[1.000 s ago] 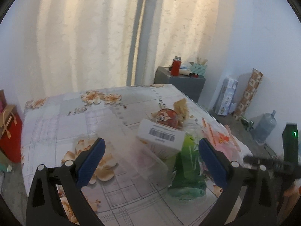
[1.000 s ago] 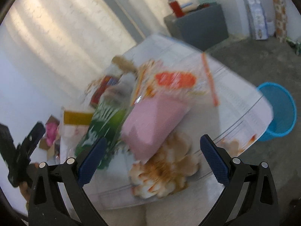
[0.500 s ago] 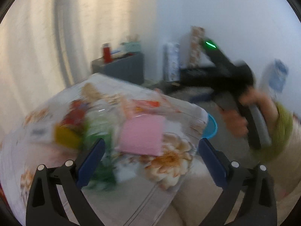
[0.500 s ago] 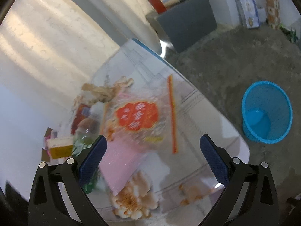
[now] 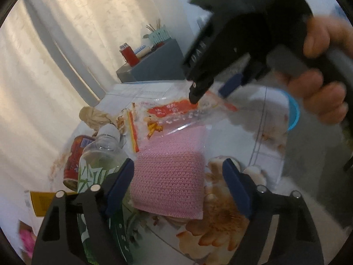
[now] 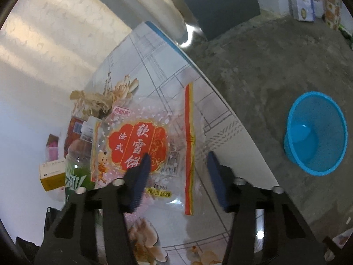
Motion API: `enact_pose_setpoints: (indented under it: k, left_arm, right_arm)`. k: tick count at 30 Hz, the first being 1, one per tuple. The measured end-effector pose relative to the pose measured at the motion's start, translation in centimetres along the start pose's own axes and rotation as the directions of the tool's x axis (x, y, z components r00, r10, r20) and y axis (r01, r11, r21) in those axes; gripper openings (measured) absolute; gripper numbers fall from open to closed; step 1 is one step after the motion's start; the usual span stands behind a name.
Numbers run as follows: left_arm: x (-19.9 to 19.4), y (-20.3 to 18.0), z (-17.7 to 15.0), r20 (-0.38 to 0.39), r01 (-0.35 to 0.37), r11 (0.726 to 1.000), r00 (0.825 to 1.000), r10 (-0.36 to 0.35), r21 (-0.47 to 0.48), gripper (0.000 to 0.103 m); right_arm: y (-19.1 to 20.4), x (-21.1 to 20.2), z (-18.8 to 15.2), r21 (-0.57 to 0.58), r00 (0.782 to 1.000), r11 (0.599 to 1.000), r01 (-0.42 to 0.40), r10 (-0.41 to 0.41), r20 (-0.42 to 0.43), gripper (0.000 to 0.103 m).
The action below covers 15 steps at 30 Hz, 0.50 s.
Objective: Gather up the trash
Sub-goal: 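Grasp the red-labelled snack bag with the right tool while the left tool grasps the pink sponge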
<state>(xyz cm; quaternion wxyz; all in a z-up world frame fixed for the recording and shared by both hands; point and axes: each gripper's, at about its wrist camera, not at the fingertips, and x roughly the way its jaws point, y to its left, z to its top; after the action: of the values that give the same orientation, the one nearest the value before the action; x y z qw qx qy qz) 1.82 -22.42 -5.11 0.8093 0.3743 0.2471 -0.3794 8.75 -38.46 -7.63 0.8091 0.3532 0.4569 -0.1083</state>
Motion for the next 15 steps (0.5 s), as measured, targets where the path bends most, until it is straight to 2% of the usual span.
enact_pose_setpoints:
  k: [2, 4, 5, 12, 15]
  left_arm:
    - [0.9, -0.3, 0.0, -0.033, -0.012, 1.0, 0.999, 0.013, 0.023, 0.078]
    - [1.1, -0.1, 0.0, -0.05, -0.005, 1.0, 0.999, 0.005, 0.011, 0.078]
    - [1.1, 0.1, 0.1, -0.054, 0.0, 1.0, 0.999, 0.0, 0.002, 0.078]
    - [2.5, 1.8, 1.0, -0.086, 0.037, 0.997, 0.995, -0.043, -0.072, 0.079]
    - [3.5, 2.5, 1.6, -0.109, 0.037, 0.995, 0.993, -0.047, -0.093, 0.088]
  right_arm:
    - [-0.3, -0.2, -0.1, 0.0, 1.0, 1.0, -0.011, 0.011, -0.006, 0.028]
    - [-0.6, -0.2, -0.1, 0.007, 1.0, 1.0, -0.029, 0.029, 0.005, 0.023]
    - [-0.8, -0.3, -0.2, 0.007, 1.0, 1.0, -0.026, 0.026, 0.012, 0.015]
    - [-2.8, -3.1, -0.7, 0.046, 0.99, 0.999, -0.006, 0.0, 0.138, 0.01]
    - [-3.7, -4.7, -1.0, 0.059, 0.981, 0.998, 0.024, -0.035, 0.189, 0.009]
